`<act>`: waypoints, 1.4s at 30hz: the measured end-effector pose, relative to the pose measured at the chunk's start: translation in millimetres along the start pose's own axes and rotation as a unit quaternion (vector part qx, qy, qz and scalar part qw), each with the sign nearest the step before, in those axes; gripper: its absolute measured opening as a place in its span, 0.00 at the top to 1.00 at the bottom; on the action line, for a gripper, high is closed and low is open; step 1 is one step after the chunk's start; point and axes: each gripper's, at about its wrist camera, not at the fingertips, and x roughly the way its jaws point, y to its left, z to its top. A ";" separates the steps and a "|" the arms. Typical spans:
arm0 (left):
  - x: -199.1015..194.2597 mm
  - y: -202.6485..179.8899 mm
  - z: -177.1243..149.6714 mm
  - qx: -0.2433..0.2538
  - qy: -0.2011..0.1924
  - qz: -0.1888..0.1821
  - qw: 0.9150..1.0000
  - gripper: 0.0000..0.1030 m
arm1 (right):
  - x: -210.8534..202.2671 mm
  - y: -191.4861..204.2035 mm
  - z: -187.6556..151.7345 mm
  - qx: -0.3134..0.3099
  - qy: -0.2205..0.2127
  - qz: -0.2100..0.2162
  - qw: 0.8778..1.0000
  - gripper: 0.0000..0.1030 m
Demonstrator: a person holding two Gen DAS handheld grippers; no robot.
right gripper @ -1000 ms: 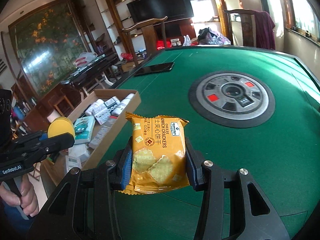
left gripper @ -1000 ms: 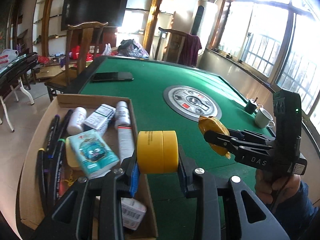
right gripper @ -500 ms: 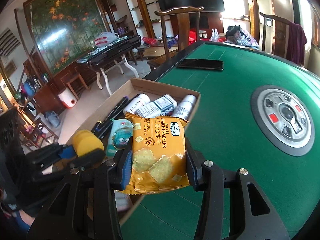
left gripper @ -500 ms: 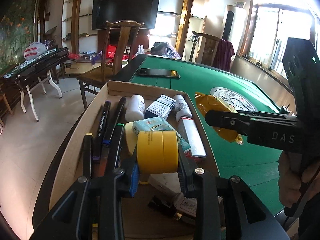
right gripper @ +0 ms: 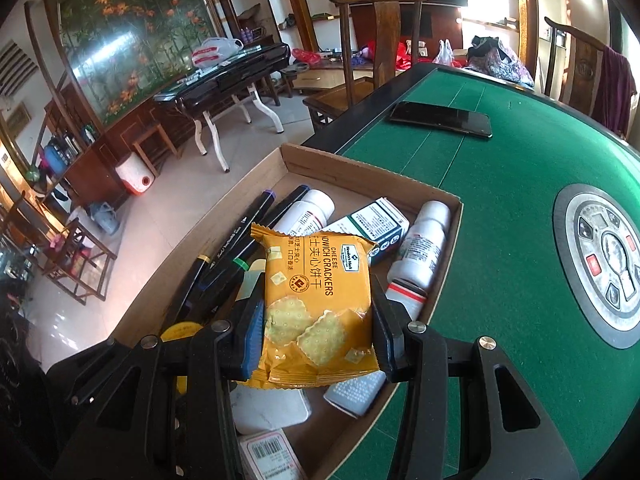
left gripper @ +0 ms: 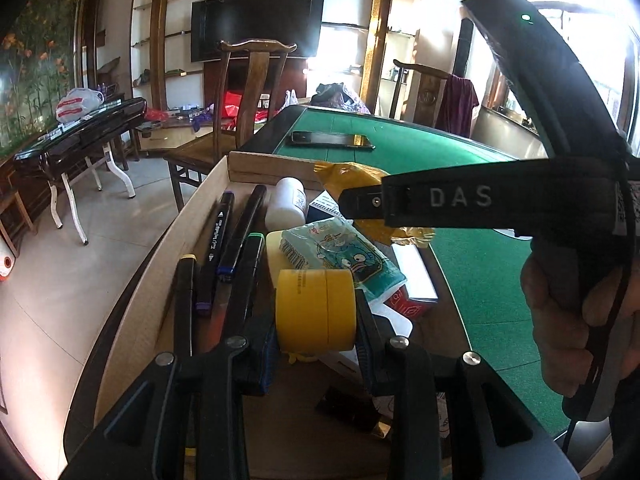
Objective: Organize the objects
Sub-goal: 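Carry the tape roll and cracker packet over the cardboard tray, then lower the tape roll and cracker packet into the tray and open both grippers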
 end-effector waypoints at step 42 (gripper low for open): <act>0.2 8.1 -9.0 -0.006 -0.011 0.032 0.999 0.52 | 54.2 30.0 38.4 -0.040 0.026 -0.056 0.997 0.55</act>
